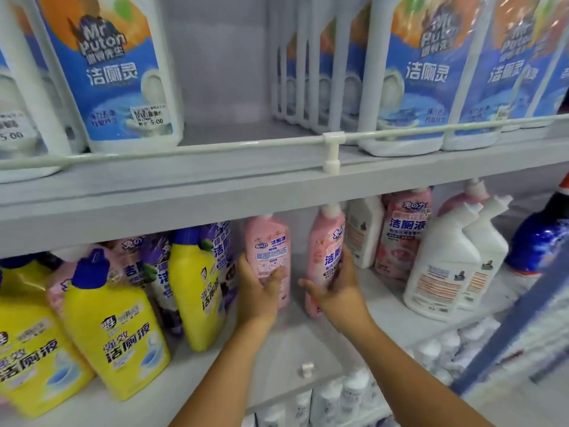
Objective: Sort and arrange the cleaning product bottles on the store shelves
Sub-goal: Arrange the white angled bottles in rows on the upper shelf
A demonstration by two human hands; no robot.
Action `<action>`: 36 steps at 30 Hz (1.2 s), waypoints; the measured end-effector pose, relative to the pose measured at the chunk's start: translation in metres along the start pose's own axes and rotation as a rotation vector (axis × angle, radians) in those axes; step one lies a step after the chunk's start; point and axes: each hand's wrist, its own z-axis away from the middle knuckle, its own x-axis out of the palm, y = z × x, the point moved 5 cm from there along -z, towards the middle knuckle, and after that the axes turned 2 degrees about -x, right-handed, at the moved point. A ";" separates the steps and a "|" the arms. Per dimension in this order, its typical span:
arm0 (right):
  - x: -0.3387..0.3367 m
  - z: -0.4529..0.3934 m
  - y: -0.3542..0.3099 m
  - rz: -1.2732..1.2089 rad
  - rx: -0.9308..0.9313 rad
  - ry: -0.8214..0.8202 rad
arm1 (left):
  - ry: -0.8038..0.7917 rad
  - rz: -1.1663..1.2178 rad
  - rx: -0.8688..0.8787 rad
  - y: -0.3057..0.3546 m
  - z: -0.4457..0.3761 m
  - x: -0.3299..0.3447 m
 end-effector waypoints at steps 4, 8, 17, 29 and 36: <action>0.015 -0.034 -0.005 0.032 0.022 0.040 | -0.006 -0.040 0.043 -0.008 -0.038 0.013; 0.022 -0.061 -0.005 0.067 0.000 0.037 | -0.012 -0.089 0.042 0.001 -0.064 0.027; 0.023 -0.079 0.000 0.048 0.205 -0.031 | -0.067 -0.183 -0.099 -0.024 -0.097 0.035; -0.181 0.039 0.029 -0.235 0.196 -0.011 | -0.098 0.078 -0.064 0.050 0.079 0.117; -0.308 0.022 0.017 -0.145 -0.020 0.279 | -0.377 0.063 -0.072 0.079 0.097 0.223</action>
